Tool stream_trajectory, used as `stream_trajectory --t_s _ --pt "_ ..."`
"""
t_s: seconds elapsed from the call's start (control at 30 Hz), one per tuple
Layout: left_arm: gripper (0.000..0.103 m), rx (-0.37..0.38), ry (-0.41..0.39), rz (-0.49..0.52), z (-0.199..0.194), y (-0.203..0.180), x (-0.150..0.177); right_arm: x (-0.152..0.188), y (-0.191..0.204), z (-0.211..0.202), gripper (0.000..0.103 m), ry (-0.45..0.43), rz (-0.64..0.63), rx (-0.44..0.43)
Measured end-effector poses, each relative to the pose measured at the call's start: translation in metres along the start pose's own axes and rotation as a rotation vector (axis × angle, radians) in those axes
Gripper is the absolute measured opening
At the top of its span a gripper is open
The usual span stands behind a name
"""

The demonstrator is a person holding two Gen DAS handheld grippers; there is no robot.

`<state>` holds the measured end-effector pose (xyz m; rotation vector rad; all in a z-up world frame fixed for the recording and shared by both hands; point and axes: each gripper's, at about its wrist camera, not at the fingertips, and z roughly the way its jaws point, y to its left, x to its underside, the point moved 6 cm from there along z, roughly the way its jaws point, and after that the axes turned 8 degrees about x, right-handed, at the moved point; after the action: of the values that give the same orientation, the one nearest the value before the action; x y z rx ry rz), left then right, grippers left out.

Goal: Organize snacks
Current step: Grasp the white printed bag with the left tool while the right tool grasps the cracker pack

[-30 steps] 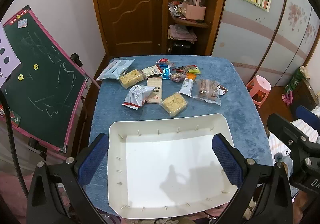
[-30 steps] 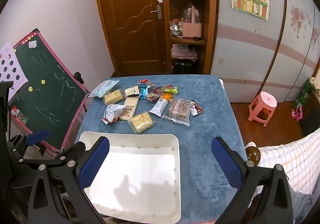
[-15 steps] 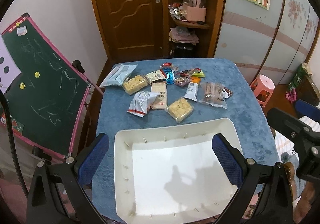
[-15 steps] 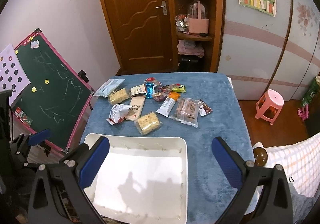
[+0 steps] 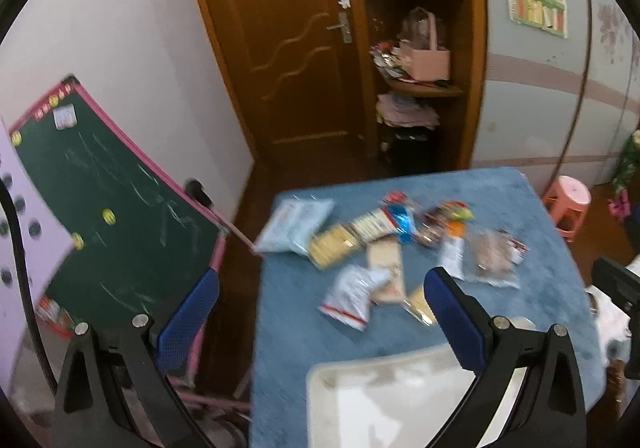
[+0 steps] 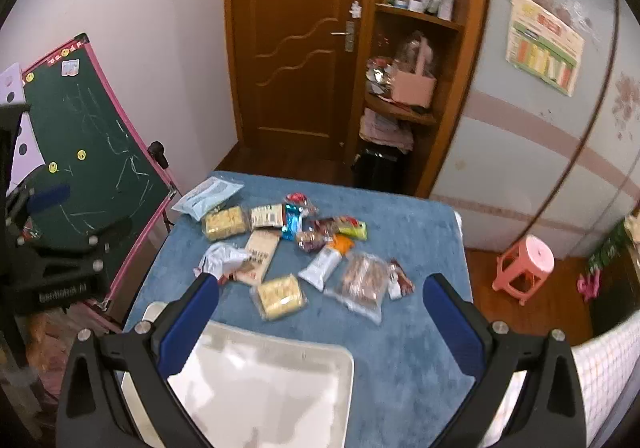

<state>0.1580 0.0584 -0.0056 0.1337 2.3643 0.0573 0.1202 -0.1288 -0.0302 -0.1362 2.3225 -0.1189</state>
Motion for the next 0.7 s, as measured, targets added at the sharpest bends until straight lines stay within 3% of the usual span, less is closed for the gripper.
stream_trajectory --t_s 0.1,0.23,0.47,0.7 --pt "0.102 0.017 0.05 -0.002 0.029 0.009 -0.013 -0.01 0.004 0.031 0.103 0.048 -0.009 0.0" --pt "0.102 0.074 0.15 0.007 0.084 0.011 -0.011 -0.006 0.01 0.094 0.103 0.183 0.024 -0.024" --pt "0.102 0.134 0.386 0.029 0.193 0.008 0.037 0.034 0.03 0.205 0.103 0.405 0.039 -0.036" --pt "0.102 0.144 0.505 0.037 0.249 0.004 0.079 0.07 0.069 0.254 0.102 0.532 -0.054 -0.119"
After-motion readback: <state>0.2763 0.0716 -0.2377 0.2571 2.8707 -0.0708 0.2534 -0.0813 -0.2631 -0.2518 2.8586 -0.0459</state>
